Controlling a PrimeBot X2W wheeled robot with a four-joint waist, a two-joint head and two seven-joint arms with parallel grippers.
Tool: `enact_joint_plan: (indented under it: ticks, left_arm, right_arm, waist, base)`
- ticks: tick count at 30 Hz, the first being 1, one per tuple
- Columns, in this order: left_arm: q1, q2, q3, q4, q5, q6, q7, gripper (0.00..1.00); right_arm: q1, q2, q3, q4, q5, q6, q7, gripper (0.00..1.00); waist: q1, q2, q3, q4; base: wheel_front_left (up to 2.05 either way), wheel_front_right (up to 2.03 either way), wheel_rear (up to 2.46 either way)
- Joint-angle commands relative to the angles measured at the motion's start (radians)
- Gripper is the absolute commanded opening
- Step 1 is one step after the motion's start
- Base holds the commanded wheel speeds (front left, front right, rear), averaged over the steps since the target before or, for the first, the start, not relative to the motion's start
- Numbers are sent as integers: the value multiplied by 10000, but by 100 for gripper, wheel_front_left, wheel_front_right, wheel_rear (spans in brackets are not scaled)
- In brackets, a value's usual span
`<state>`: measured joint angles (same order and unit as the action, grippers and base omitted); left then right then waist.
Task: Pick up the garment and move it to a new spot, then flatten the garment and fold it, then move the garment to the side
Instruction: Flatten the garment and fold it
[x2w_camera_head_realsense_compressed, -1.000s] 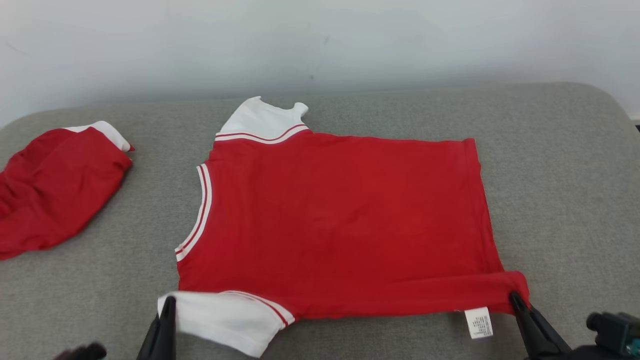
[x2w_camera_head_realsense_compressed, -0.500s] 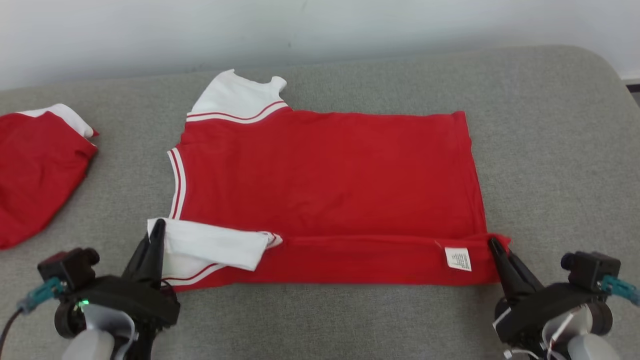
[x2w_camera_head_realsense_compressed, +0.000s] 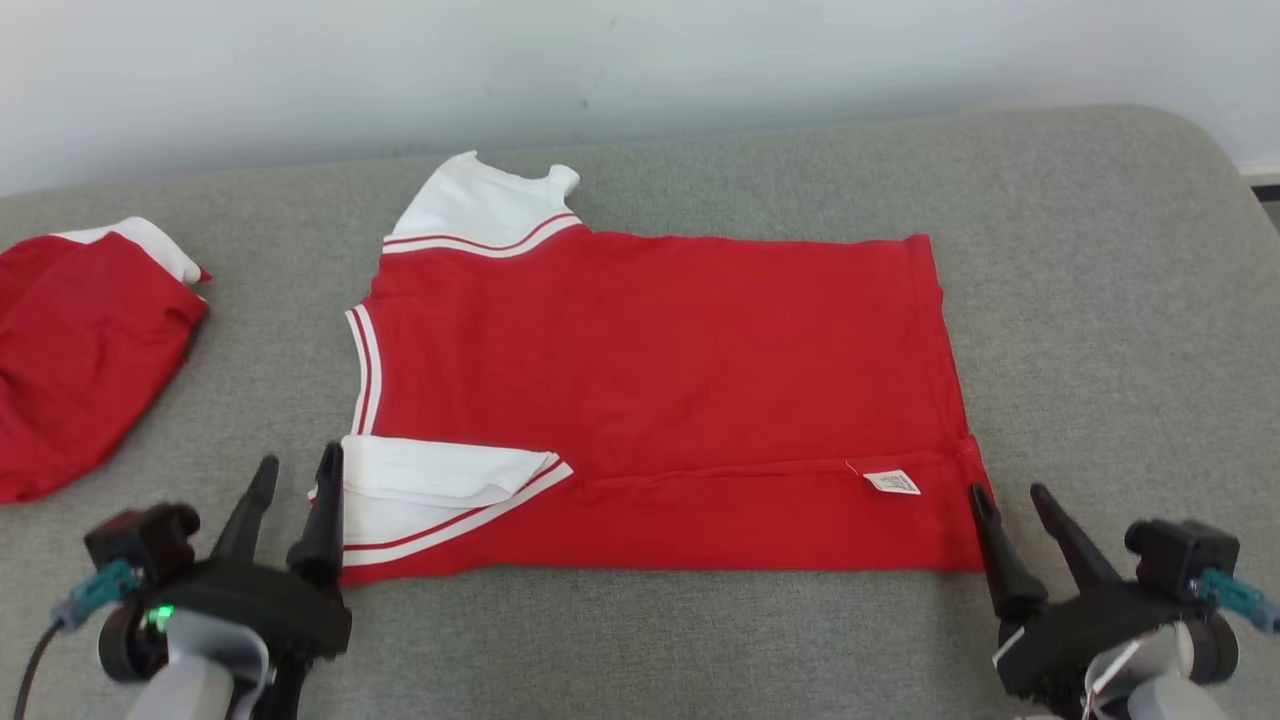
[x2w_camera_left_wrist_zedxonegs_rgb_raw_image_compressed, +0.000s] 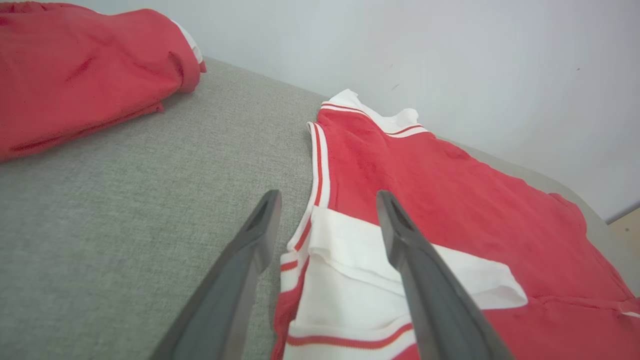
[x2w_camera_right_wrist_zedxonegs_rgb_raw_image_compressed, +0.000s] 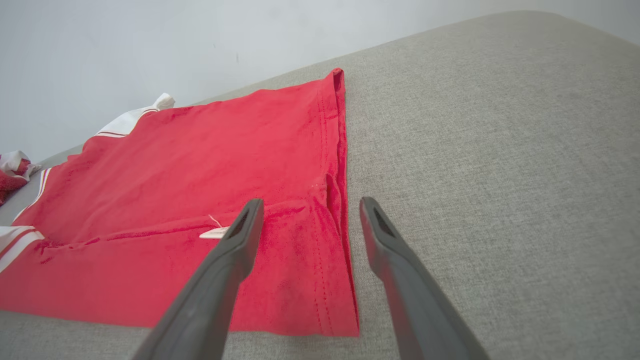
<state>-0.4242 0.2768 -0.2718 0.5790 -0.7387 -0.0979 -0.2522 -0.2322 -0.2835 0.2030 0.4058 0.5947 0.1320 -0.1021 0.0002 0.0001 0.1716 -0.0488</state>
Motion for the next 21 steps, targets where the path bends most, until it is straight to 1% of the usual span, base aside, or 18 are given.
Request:
enact_joint_plan:
  ticks: [1, 5, 10, 14, 19, 20, 21]
  left_arm:
    - [348, 41, 73, -36, 100, -31, -59, 100]
    - [1168, 50, 286, -408, 188, 75, -117, 100]
    - [1813, -20, -68, -423, 441, 29, -124, 100]
    - [1672, -170, -232, -265, 453, 28, -112, 100]
    - [1143, -386, -476, 551, 431, -65, 13, 100]
    - [1046, -465, -486, 703, 371, -83, 2, 81]
    - [961, -527, -488, 824, 319, -123, -15, 49]
  right_arm:
    - [259, 4, -21, -36, 4, -28, -92, 100]
    - [727, -46, -82, -183, -148, -28, -204, 100]
    - [890, 145, -192, 15, -404, -28, -217, 100]
    - [671, 253, -274, 416, -723, -28, -123, 100]
    - [220, 573, -303, 1357, -1030, -28, -67, 100]
    - [158, 663, -278, 1522, -998, -26, -88, 44]
    - [98, 713, -296, 1682, -961, -28, -129, 23]
  waist:
    - [-2, -1, -204, 81]
    - [-2, -1, -254, 102]
    - [-2, -1, -176, 134]
    - [-2, -1, -113, 190]
    - [-2, -1, -67, 208]
    - [-2, -1, -90, 222]
    - [-2, -1, -116, 245]
  base:
    - [0, 0, 0]
    - [0, 0, 0]
    - [0, 0, 0]
    - [0, 0, 0]
    - [0, 0, 0]
    - [0, 0, 0]
    - [0, 0, 0]
